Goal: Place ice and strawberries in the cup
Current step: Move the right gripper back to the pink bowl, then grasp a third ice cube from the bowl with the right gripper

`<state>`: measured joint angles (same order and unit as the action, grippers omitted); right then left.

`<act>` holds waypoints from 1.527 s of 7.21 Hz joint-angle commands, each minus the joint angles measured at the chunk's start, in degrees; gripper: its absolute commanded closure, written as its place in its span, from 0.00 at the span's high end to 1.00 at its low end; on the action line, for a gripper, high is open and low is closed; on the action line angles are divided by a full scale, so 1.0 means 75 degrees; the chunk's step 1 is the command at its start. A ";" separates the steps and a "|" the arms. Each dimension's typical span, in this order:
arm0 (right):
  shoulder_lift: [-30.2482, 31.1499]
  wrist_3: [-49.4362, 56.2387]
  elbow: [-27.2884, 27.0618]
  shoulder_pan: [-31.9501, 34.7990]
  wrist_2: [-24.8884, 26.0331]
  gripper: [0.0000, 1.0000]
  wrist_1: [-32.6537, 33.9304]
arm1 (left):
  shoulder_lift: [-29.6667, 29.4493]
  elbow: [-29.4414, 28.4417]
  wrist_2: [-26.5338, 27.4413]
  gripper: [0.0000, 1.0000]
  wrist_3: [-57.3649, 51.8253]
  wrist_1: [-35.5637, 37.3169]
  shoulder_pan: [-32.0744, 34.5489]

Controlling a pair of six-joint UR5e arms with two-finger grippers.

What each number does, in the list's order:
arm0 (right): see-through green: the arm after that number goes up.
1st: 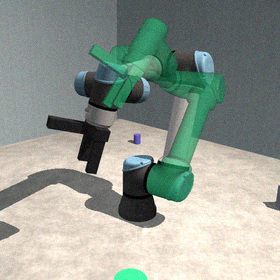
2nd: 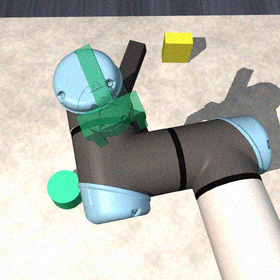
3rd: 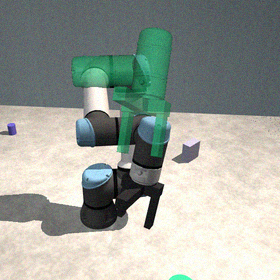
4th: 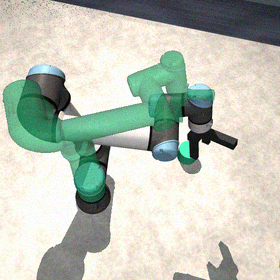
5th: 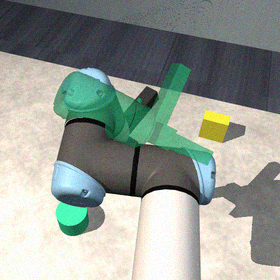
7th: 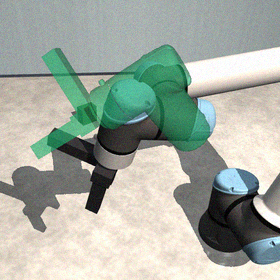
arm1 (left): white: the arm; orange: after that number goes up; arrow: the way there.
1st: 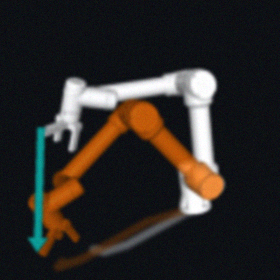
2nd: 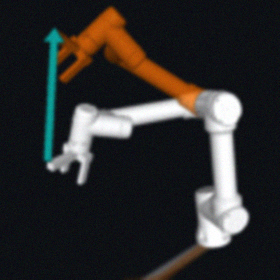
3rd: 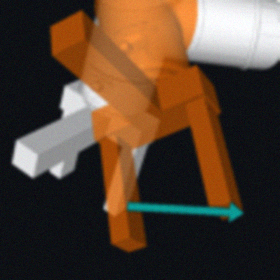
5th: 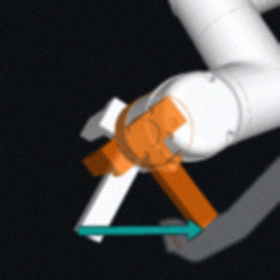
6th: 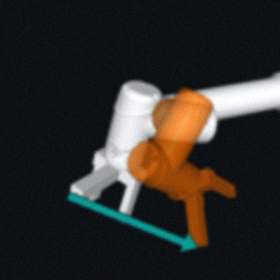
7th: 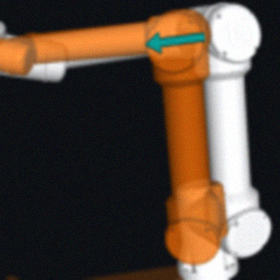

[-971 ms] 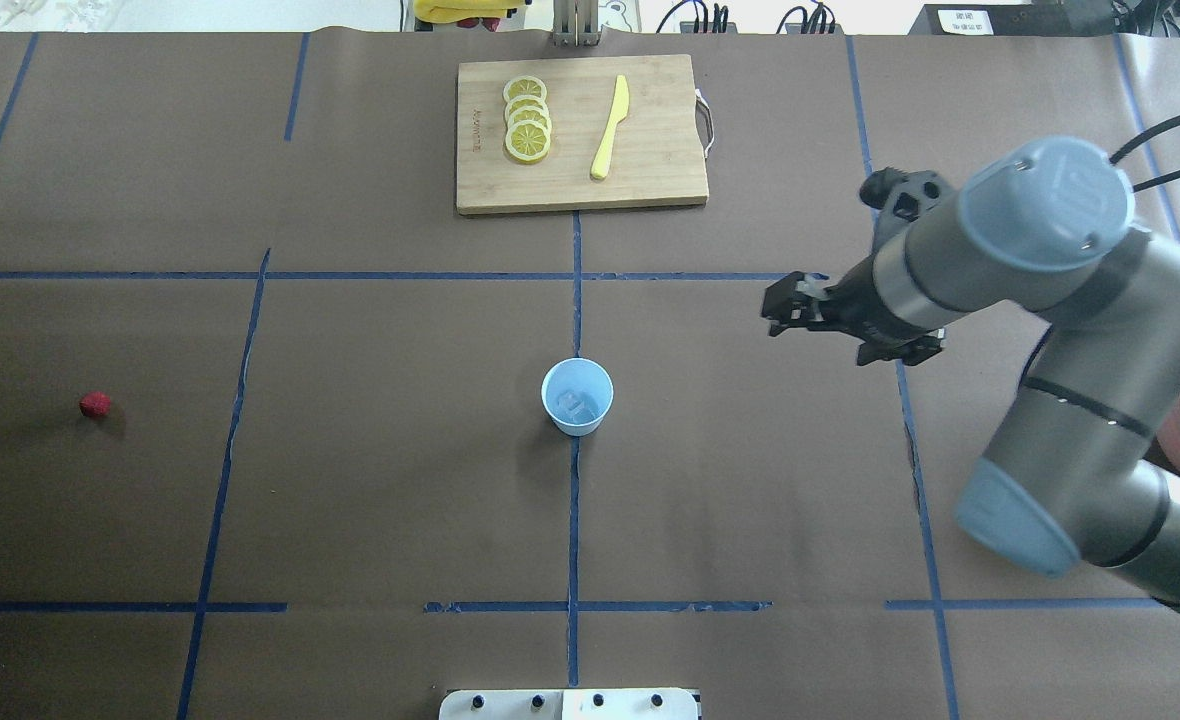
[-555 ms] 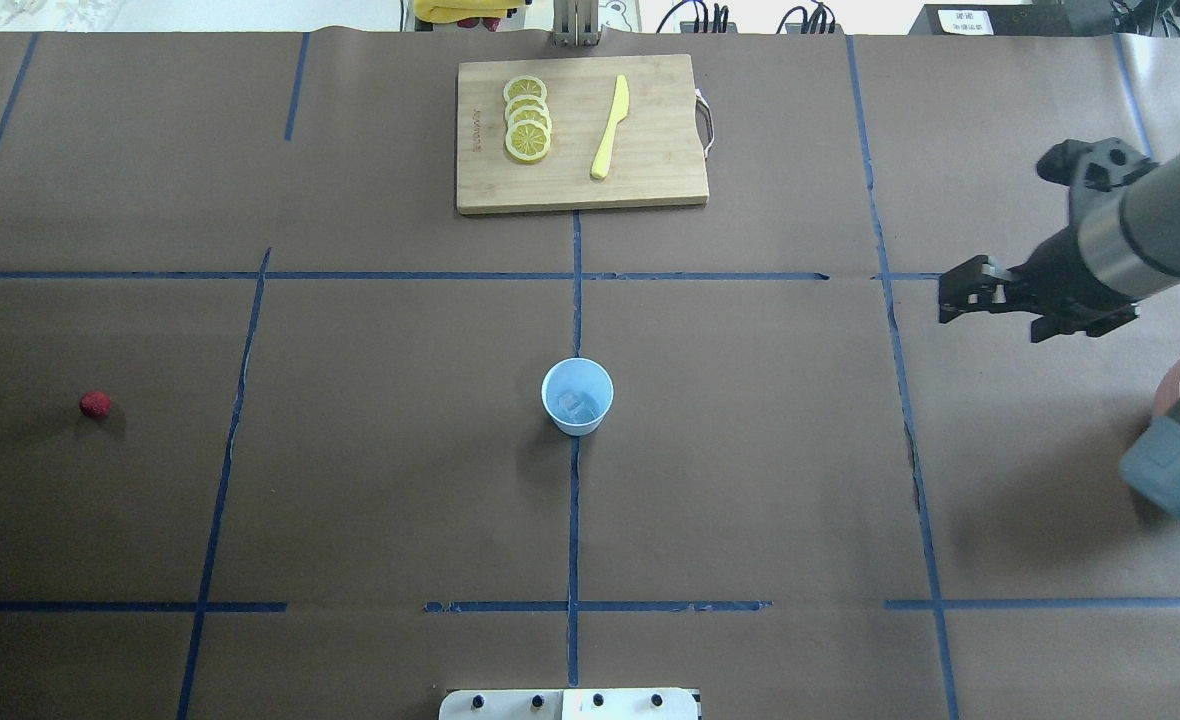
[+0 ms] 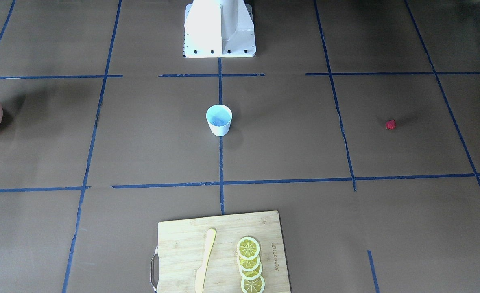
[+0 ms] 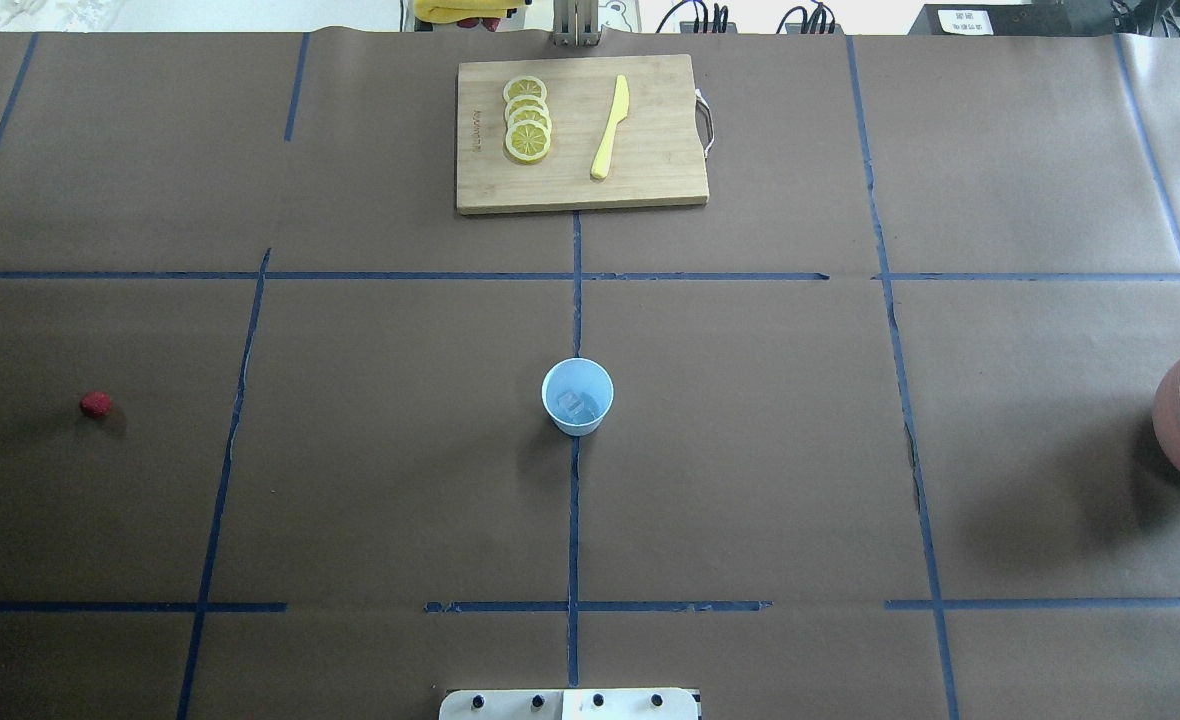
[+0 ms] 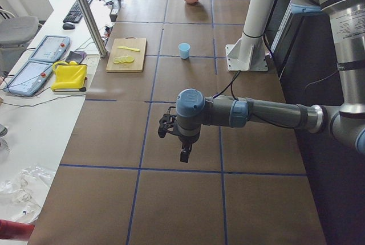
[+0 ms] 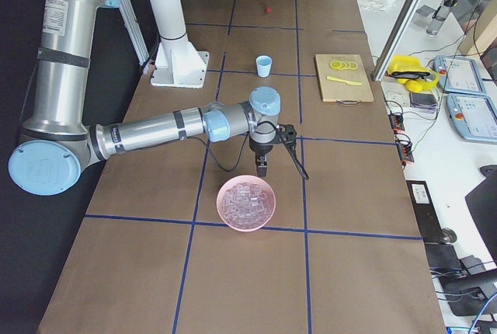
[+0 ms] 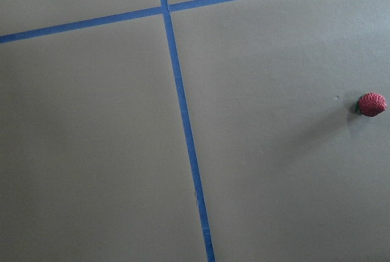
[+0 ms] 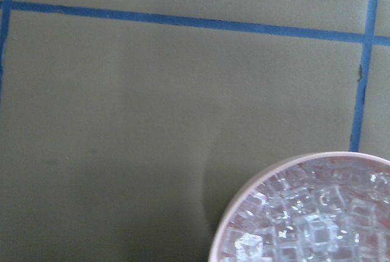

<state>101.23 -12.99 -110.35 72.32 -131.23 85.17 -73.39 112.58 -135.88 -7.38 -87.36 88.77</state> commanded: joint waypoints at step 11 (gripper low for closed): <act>0.0529 -0.1139 0.2162 -0.0315 0.0001 0.77 -0.4230 | 0.0058 0.0095 0.0000 1.00 -0.0012 0.0000 0.0000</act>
<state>104.66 -21.15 -94.15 70.16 -131.34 53.71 -73.28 113.07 -135.88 -7.45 -87.36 88.77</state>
